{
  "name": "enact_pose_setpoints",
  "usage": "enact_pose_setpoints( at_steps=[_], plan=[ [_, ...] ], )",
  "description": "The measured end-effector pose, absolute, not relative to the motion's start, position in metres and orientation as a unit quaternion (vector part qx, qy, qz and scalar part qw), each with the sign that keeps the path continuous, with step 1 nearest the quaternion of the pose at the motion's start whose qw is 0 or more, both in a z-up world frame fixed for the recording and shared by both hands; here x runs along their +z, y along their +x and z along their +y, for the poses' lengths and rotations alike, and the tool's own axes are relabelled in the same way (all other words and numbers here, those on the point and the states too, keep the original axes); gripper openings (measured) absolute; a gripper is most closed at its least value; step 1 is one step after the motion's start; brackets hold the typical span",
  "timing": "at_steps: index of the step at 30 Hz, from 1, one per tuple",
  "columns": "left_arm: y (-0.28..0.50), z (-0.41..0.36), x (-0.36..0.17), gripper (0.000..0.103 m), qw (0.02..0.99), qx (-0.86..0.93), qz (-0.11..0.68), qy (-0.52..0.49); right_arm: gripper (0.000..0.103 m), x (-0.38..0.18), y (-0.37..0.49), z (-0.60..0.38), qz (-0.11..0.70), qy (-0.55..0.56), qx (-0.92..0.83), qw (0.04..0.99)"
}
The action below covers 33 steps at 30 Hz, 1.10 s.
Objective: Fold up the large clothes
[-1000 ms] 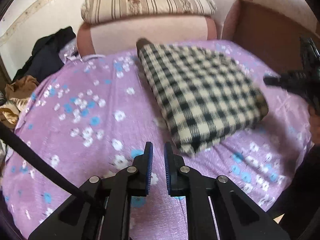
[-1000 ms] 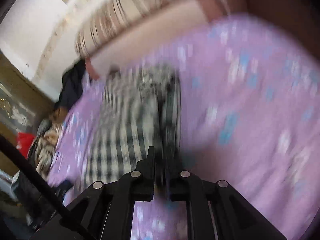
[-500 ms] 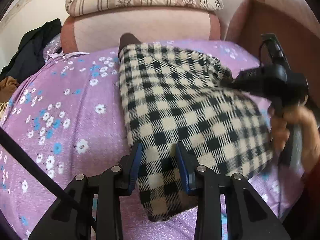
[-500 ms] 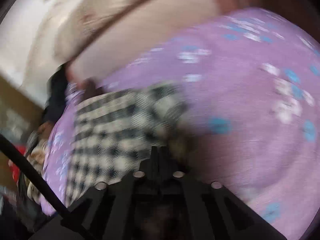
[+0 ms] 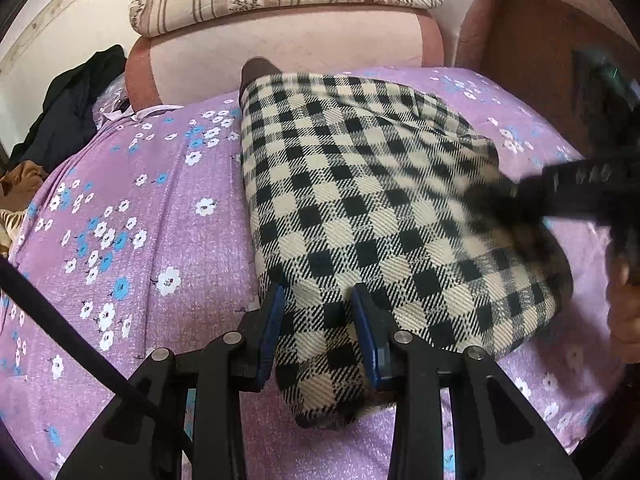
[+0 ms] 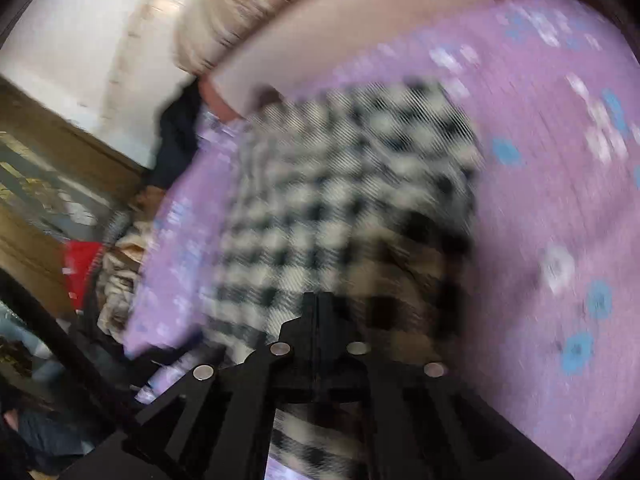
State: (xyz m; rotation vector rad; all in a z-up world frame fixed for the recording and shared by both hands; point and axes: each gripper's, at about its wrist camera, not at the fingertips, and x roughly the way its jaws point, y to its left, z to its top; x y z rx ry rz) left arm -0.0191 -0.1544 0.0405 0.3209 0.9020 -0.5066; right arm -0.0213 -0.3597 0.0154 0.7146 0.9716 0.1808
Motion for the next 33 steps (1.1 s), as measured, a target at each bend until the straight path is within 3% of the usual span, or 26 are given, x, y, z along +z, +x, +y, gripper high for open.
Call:
enact_pose_setpoints(
  at_steps=[8,15,17,20,22,25,28,31,33],
  plan=[
    [-0.033,-0.146,0.063,0.031,0.855,-0.275,0.427,0.106,0.0,0.044,-0.066,-0.369,0.415,0.341,0.065,0.841],
    [-0.039,-0.161,0.044,0.031,0.844,-0.257,0.449,0.138,0.0,0.013,-0.063,-0.348,0.488,0.344,0.035,0.802],
    [-0.045,-0.152,0.048,0.032,0.846,-0.259,0.447,0.133,0.0,0.019,-0.068,-0.353,0.486,0.349,0.02,0.801],
    [-0.055,-0.133,0.057,0.045,0.852,-0.257,0.441,0.116,0.001,0.021,-0.099,-0.363,0.482,0.329,-0.005,0.812],
    [-0.063,-0.118,0.062,0.064,0.865,-0.239,0.427,0.108,0.007,0.026,-0.115,-0.354,0.473,0.312,-0.014,0.824],
    [-0.072,-0.095,0.063,0.067,0.877,-0.215,0.419,0.093,0.023,0.04,-0.128,-0.344,0.451,0.277,-0.03,0.848],
    [-0.072,-0.075,0.058,0.067,0.873,-0.204,0.437,0.072,0.029,0.059,-0.134,-0.326,0.424,0.228,-0.058,0.875],
    [-0.062,-0.062,0.056,0.067,0.868,-0.203,0.451,0.045,0.054,0.072,-0.129,-0.323,0.403,0.223,-0.062,0.886],
    [-0.05,-0.056,0.058,0.073,0.865,-0.21,0.455,0.017,0.061,0.078,-0.122,-0.342,0.383,0.243,-0.078,0.888]
  ],
)
